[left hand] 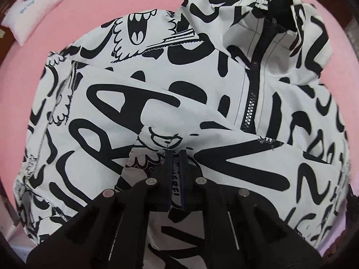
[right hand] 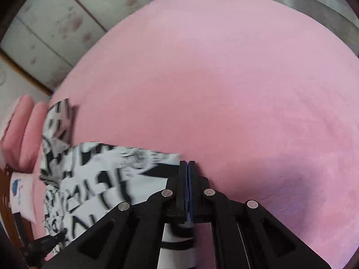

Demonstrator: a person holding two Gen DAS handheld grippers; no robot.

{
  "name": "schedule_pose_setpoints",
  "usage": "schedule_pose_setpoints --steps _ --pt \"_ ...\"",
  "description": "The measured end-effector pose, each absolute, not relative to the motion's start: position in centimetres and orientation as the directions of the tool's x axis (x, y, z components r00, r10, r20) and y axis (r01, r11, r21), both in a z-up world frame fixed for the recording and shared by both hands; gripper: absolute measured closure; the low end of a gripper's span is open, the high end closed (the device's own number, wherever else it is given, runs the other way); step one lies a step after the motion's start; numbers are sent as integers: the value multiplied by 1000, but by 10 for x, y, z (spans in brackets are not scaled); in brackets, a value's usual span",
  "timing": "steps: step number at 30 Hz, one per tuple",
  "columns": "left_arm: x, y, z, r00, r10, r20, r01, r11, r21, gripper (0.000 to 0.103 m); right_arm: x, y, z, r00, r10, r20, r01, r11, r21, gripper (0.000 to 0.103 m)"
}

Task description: Fold large clothes

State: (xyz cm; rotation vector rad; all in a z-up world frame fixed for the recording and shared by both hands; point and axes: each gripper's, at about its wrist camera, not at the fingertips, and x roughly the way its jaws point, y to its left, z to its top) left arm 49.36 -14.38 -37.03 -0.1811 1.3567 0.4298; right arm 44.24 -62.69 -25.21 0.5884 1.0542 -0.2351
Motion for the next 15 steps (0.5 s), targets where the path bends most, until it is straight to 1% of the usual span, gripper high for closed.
schedule_pose_setpoints --steps 4,8,11,13,15 --pt "507 -163 -374 140 253 -957 -374 909 186 98 439 -624 -244 480 64 -875 454 835 311 101" --pt "508 -176 -354 147 221 -964 -359 920 156 98 439 -614 -230 487 75 -870 456 828 327 101" --pt "503 -152 -327 150 246 -958 -408 898 166 98 437 -610 -216 448 142 -882 425 835 350 101" --pt "501 -131 -315 138 227 -964 -444 885 144 97 438 -601 -213 396 229 -889 403 827 392 101" --pt "500 -109 -305 122 200 -972 -465 877 122 97 440 -597 -211 335 274 -902 391 830 397 101"
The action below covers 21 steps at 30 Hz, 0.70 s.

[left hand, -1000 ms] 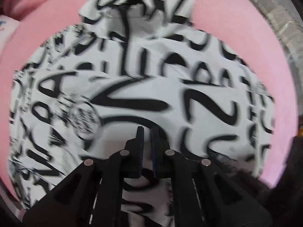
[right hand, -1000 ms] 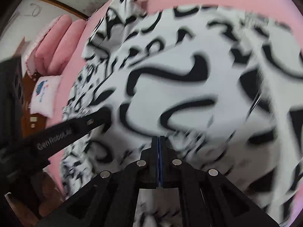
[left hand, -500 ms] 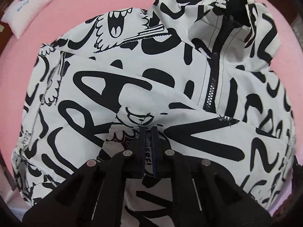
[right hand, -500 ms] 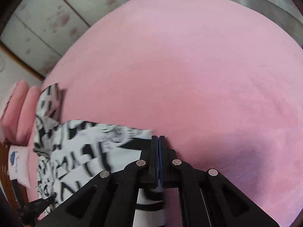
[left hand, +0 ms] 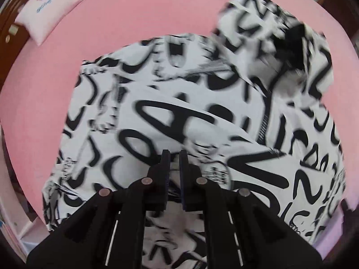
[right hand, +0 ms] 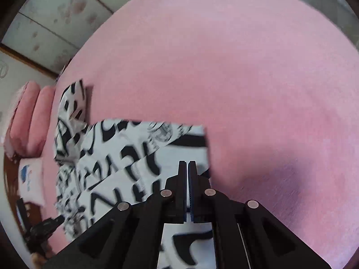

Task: Fold large clothes
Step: 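Grasp the jacket's hood with both grippers and lift it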

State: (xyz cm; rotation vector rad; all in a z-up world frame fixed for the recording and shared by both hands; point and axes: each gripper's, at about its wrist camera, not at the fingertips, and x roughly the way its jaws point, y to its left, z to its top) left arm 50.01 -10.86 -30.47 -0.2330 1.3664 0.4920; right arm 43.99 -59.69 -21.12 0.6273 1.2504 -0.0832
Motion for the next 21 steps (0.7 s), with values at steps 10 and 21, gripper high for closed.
schedule_pose_setpoints --steps 10,21 --pt "541 -28 -274 -8 81 -997 -273 959 80 97 515 -514 -194 150 458 -876 172 860 480 90" --pt "679 -21 -253 -70 151 -986 9 989 150 55 657 -439 -138 210 545 -811 109 812 574 62"
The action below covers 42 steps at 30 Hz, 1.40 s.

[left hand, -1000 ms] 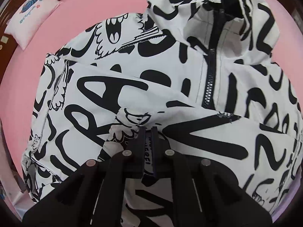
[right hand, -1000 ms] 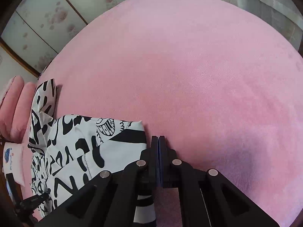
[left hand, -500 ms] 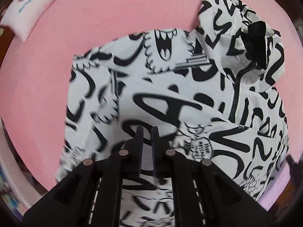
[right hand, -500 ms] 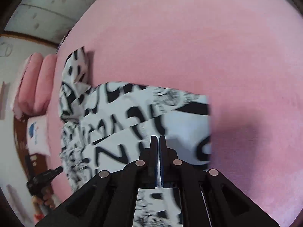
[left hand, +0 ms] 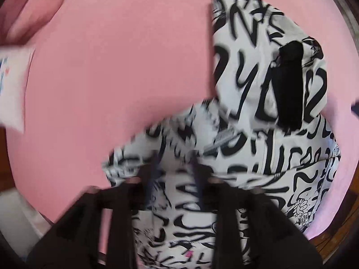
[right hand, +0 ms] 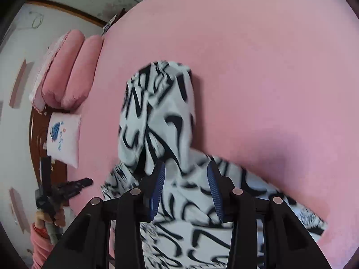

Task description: Fold large clothes

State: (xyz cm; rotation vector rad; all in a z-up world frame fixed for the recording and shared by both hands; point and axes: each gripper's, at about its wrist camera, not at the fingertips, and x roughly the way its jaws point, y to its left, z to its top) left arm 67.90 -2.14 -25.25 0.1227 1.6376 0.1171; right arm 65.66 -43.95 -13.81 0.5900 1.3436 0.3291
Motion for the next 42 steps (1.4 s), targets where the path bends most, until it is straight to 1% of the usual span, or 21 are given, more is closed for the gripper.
schedule_pose_setpoints --steps 1,2,4,8,14,16,19,22,23,24,25,26,27,28,29,31,32,35,37,40,42 --pt "691 -25 -253 -60 162 -985 31 986 161 45 668 -439 -137 221 555 -802 121 801 587 58" --pt "703 -28 -252 -47 174 -984 50 984 171 45 681 -440 -136 230 564 -793 136 788 601 48" --pt "732 -35 -251 -24 177 -984 77 982 175 45 705 -443 -143 245 569 -785 185 767 614 39" --pt "787 -39 -256 -2 105 -994 35 994 105 45 743 -446 -170 244 590 -770 301 709 638 39" --pt "849 -27 -298 28 -205 -978 -135 969 -207 44 777 -425 -224 180 639 -748 333 675 658 39" --pt "860 -21 -319 32 -251 -968 -192 949 -252 44 787 -416 -239 162 656 -737 331 667 667 39" --pt "870 -17 -352 38 -269 -962 -246 931 -270 44 797 -403 -257 157 640 -752 294 697 654 39" --pt "874 -11 -375 91 -334 -938 -282 895 -346 44 802 -398 -267 193 648 -737 257 691 675 39" --pt "874 -7 -380 120 -347 -930 -305 879 -368 44 803 -396 -272 215 650 -729 252 684 684 43" --pt "874 -5 -383 144 -353 -924 -324 866 -381 44 803 -397 -275 243 661 -710 243 668 704 50" --pt "873 -3 -384 163 -354 -921 -334 858 -389 44 804 -395 -278 251 666 -702 237 661 712 70" --pt "873 -3 -384 190 -356 -915 -330 855 -400 44 803 -395 -280 255 669 -698 228 660 716 78" --pt "872 -3 -382 217 -355 -909 -315 856 -410 49 804 -395 -282 263 672 -692 212 660 721 81" --pt "871 -4 -378 250 -344 -905 -286 867 -409 71 803 -396 -282 282 673 -684 190 659 728 88" --pt "869 -6 -373 272 -338 -901 -257 877 -406 81 801 -398 -281 297 678 -673 174 654 736 90" --pt "862 -5 -366 311 -366 -877 -226 868 -443 93 796 -402 -277 337 712 -616 144 608 781 92" --pt "857 -2 -359 342 -388 -856 -213 856 -472 95 794 -402 -274 349 727 -591 128 588 799 93" --pt "840 6 -334 414 -465 -782 -158 810 -565 97 779 -403 -248 345 784 -515 -4 550 835 95" --pt "829 10 -312 428 -514 -743 -105 789 -606 97 766 -401 -225 324 803 -501 -115 559 821 96" --pt "808 12 -273 420 -578 -700 11 774 -633 97 744 -403 -196 278 830 -484 -211 544 812 96" --pt "792 13 -241 420 -599 -682 111 780 -616 97 727 -407 -180 257 842 -474 -244 531 812 96"
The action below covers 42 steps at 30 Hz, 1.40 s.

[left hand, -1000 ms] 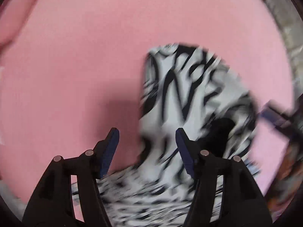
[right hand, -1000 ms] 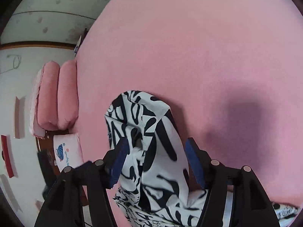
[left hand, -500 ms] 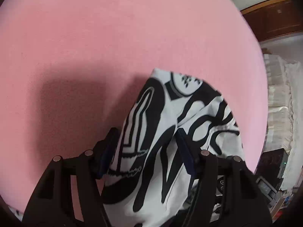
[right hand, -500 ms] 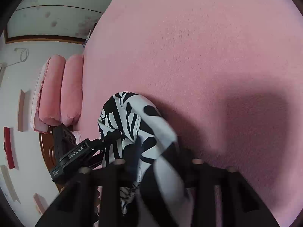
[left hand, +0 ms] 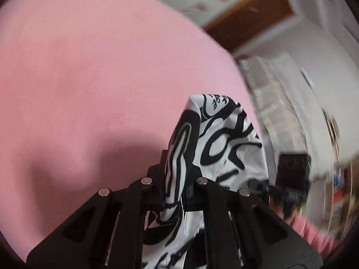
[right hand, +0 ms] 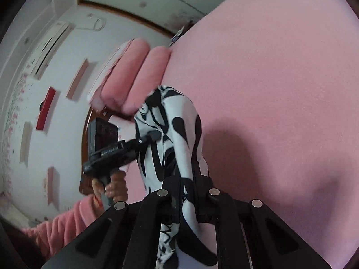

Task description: Fold large clothes

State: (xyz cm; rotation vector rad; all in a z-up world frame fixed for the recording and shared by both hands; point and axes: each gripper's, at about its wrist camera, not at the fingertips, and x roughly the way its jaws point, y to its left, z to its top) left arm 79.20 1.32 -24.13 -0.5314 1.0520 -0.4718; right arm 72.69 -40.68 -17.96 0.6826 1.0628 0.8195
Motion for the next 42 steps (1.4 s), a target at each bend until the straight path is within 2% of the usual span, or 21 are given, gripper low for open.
schedule_pose_setpoints --steps 4,9,14,19,21,23,27,29,32,33,34,35,36,39,42 --pt "749 6 -191 393 -604 -693 287 797 -532 97 691 -411 -155 224 853 -472 -313 521 794 96" --pt "685 -5 -150 352 -584 -732 428 795 -429 97 640 -401 -135 199 823 -532 -386 564 730 96" --pt "604 -26 -141 333 -529 -780 492 803 -335 97 590 -396 -132 126 787 -603 -434 591 680 96" --pt "514 -35 -161 327 -471 -819 488 827 -281 96 539 -380 -143 80 707 -703 -458 652 604 95" --pt "491 -37 -177 321 -455 -831 458 842 -284 94 522 -377 -154 60 689 -722 -439 668 601 86" --pt "473 -34 -199 305 -436 -847 426 858 -289 91 507 -372 -160 47 684 -728 -425 673 605 61" --pt "444 -34 -238 272 -350 -896 422 881 -216 91 480 -361 -173 40 652 -757 -426 697 577 55" --pt "431 -40 -249 268 -302 -915 428 888 -168 90 468 -353 -181 36 624 -781 -412 721 557 45" --pt "409 -49 -256 267 -208 -941 443 894 -72 84 451 -349 -188 11 562 -827 -391 764 513 38" --pt "403 -51 -256 256 -170 -952 447 894 -40 73 446 -349 -187 3 549 -836 -389 771 504 37" --pt "402 -54 -253 240 -146 -960 455 890 -22 57 440 -349 -185 -2 541 -841 -390 774 499 36" --pt "395 -56 -249 223 -138 -965 475 880 -16 51 433 -350 -182 -13 538 -843 -392 772 500 33" --pt "384 -58 -243 215 -141 -966 509 861 -13 48 429 -355 -178 -22 539 -842 -398 768 502 31" --pt "371 -61 -215 226 -147 -963 568 823 8 48 419 -362 -159 0 546 -838 -408 765 498 28" --pt "357 -64 -173 236 -288 -928 598 796 -94 48 418 -359 -140 81 584 -807 -365 771 522 29"
